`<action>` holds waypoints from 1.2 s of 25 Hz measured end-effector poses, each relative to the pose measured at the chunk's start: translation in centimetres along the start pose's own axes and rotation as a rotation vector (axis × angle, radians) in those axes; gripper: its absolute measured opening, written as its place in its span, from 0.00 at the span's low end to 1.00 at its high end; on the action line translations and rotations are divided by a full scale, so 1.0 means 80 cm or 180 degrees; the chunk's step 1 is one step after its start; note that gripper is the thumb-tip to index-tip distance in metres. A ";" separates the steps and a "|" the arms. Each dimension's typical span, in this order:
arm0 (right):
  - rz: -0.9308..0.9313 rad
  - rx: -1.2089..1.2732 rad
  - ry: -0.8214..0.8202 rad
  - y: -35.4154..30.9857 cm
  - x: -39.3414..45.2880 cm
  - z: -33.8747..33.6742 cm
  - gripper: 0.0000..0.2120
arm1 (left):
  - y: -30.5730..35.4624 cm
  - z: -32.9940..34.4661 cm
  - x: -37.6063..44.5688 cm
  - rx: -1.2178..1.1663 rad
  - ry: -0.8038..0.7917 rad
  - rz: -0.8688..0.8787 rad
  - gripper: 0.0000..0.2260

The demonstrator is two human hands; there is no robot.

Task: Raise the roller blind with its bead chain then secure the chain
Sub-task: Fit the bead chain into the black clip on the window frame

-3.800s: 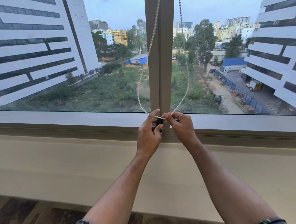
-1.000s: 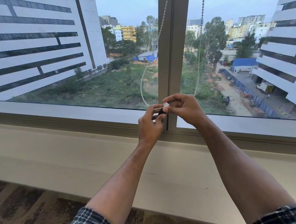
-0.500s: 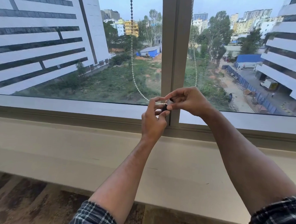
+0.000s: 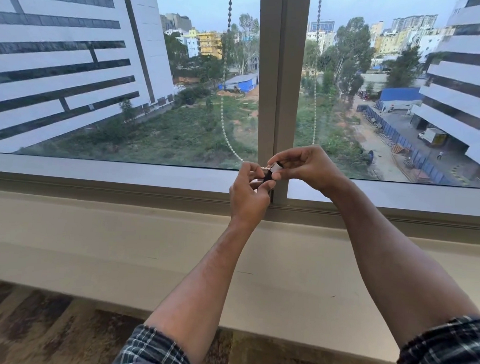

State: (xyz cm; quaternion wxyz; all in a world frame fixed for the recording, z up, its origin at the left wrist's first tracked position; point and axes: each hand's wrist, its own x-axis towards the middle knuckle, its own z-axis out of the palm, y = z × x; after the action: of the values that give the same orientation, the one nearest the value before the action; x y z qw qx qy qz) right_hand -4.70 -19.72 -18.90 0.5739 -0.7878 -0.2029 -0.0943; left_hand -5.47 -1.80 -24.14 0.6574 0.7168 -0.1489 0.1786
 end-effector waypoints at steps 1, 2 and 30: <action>-0.0026 0.0032 0.0005 -0.001 0.000 0.000 0.16 | 0.001 -0.001 0.002 -0.0105 0.0006 -0.0074 0.18; -0.0017 -0.0016 0.0001 -0.003 0.000 0.001 0.16 | 0.002 -0.001 0.002 -0.0196 0.0008 -0.0130 0.18; 0.0135 -0.0508 -0.0175 -0.050 0.017 -0.009 0.12 | 0.025 -0.020 0.008 -0.1016 -0.0399 -0.0471 0.17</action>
State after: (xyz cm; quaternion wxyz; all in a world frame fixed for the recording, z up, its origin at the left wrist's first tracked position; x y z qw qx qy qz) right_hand -5.11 -19.11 -14.68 0.5054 -0.8374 -0.1936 -0.0763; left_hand -5.90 -0.40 -21.93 0.7635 0.6221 -0.1629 0.0589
